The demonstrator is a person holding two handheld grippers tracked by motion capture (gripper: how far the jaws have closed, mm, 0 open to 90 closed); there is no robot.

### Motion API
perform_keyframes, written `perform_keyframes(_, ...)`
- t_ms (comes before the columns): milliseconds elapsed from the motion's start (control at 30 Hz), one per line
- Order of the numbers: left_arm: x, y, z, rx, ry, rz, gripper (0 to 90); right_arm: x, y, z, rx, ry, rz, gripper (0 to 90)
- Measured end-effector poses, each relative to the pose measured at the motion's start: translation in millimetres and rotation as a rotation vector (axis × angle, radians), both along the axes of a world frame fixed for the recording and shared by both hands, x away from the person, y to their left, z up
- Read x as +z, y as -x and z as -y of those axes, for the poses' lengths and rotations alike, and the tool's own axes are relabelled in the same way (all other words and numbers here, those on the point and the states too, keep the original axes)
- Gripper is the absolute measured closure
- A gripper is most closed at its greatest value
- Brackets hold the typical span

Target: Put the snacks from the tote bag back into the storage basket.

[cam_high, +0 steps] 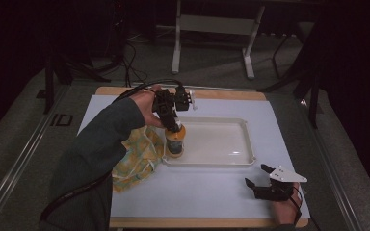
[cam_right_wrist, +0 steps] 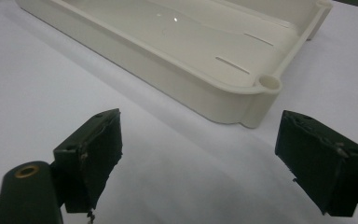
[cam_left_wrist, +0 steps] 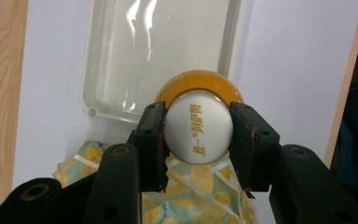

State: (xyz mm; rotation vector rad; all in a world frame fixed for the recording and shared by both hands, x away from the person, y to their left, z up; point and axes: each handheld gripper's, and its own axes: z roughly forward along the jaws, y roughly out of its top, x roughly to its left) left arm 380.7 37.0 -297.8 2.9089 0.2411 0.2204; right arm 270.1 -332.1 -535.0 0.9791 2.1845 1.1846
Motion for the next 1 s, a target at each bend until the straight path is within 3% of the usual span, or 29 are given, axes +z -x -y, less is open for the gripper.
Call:
perform_keyframes(400,-7.3,0.2,5.1,-0.005,-0.011,0.001,59.0,0.0,0.3,0.1,-0.001,-0.001,0.003,14.4)
perform_keyframes(1000,-31.1,-5.0,8.0,-0.001,-0.025,-0.019,59.0,0.0,0.5,-0.1,-0.001,0.000,0.004,14.4)
